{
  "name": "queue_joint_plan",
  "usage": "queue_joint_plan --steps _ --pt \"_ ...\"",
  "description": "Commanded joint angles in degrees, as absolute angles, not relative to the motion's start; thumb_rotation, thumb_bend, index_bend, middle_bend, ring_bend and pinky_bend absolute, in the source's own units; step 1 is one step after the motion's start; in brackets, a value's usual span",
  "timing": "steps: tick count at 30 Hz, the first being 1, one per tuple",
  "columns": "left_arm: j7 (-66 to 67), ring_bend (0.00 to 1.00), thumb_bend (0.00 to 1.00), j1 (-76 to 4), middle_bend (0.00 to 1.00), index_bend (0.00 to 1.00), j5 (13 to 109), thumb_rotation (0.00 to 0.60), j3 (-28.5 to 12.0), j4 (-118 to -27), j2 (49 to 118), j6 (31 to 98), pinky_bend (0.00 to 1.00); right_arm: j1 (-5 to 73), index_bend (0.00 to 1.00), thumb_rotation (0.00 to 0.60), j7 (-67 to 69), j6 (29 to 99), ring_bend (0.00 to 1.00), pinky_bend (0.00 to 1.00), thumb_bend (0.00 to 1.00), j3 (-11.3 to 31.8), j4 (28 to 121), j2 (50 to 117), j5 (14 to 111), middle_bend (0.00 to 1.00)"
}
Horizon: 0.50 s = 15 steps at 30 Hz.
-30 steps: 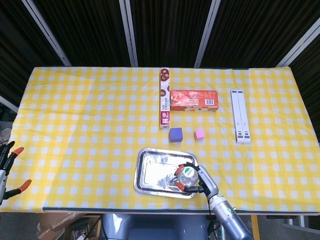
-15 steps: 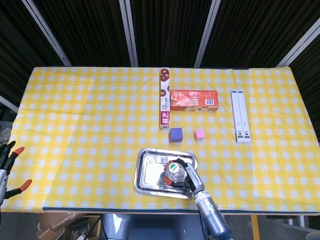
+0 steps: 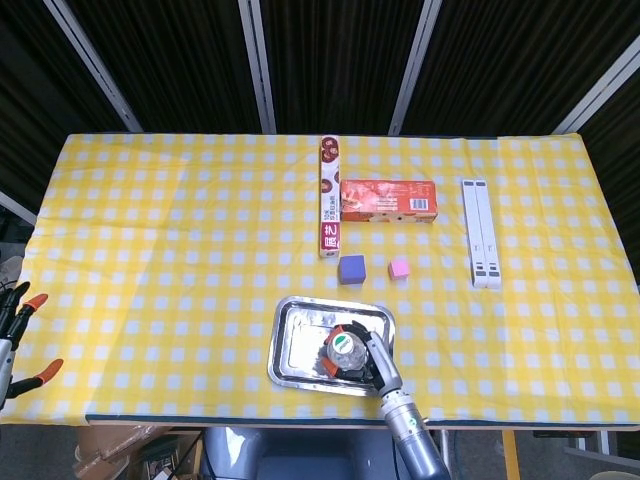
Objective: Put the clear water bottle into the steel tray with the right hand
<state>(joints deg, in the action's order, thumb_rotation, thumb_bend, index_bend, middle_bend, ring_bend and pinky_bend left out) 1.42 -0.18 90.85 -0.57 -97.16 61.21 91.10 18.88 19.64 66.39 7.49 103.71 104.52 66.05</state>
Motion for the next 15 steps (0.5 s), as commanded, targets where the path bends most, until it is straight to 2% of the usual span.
queue_joint_plan --steps 1,11,14,15 --pt "1.5 0.00 0.22 -0.2 0.00 0.13 90.9 0.600 -0.5 -97.1 61.2 91.1 0.00 18.6 0.74 0.600 19.0 66.3 0.22 0.00 0.58 6.8 103.3 105.0 66.4 0.54" --pt "1.7 0.00 0.22 -0.2 0.00 0.13 91.0 0.600 -0.5 -97.2 61.3 91.2 0.00 18.0 0.74 0.600 18.9 65.1 0.22 0.00 0.58 6.6 102.4 105.5 66.3 0.54" --pt "1.7 0.00 0.22 -0.2 0.00 0.13 91.0 0.600 -0.6 -97.2 61.3 91.2 0.00 18.2 0.71 0.600 18.8 63.8 0.22 0.00 0.47 6.5 102.1 105.1 65.8 0.53" --pt "1.7 0.00 0.22 -0.2 0.00 0.13 91.0 0.600 -0.5 -97.2 61.3 91.2 0.00 18.3 0.66 0.600 18.7 63.4 0.20 0.00 0.40 6.6 102.1 105.0 65.5 0.52"
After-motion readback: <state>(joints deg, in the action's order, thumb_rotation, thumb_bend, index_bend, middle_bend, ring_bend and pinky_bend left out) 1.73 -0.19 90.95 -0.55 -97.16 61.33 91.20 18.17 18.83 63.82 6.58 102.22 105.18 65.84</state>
